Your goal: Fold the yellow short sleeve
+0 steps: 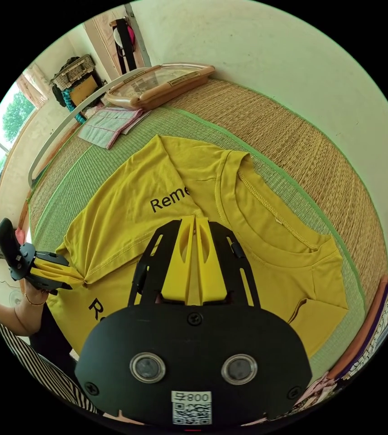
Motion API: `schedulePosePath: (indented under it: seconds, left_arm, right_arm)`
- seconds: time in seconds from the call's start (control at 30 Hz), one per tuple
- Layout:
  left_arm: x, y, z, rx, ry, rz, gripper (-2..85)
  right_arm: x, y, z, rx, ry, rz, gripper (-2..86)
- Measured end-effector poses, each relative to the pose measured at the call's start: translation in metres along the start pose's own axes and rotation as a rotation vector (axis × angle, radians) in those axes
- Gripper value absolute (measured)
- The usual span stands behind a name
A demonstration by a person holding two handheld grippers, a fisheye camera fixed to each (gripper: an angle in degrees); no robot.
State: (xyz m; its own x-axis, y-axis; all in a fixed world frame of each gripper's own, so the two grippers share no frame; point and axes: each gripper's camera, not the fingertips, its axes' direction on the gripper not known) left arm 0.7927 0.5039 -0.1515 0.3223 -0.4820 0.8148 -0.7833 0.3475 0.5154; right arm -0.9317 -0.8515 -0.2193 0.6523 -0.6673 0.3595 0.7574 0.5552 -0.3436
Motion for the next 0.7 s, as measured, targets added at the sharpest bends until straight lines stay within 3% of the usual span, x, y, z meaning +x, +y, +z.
schedulePosePath:
  seconds: [0.27, 0.47, 0.57, 0.7]
  left_arm:
    - [-0.004, -0.004, 0.013, -0.066, -0.028, 0.013, 1.3]
    - [-0.014, 0.007, -0.001, 0.017, 0.048, 0.013, 2.0]
    - [-0.021, 0.009, 0.009, -0.06, 0.021, -0.012, 2.4]
    - [-0.025, 0.02, -0.007, 0.019, 0.064, 0.005, 3.0]
  right_arm:
    - [0.012, -0.007, -0.007, 0.003, -0.016, 0.035, -0.1]
    - [-0.003, 0.016, -0.028, 0.087, -0.045, 0.012, 0.1]
    - [-0.003, 0.023, -0.007, 0.001, -0.024, 0.005, 0.1]
    - [0.014, 0.033, -0.015, 0.045, -0.121, 0.059, 0.1]
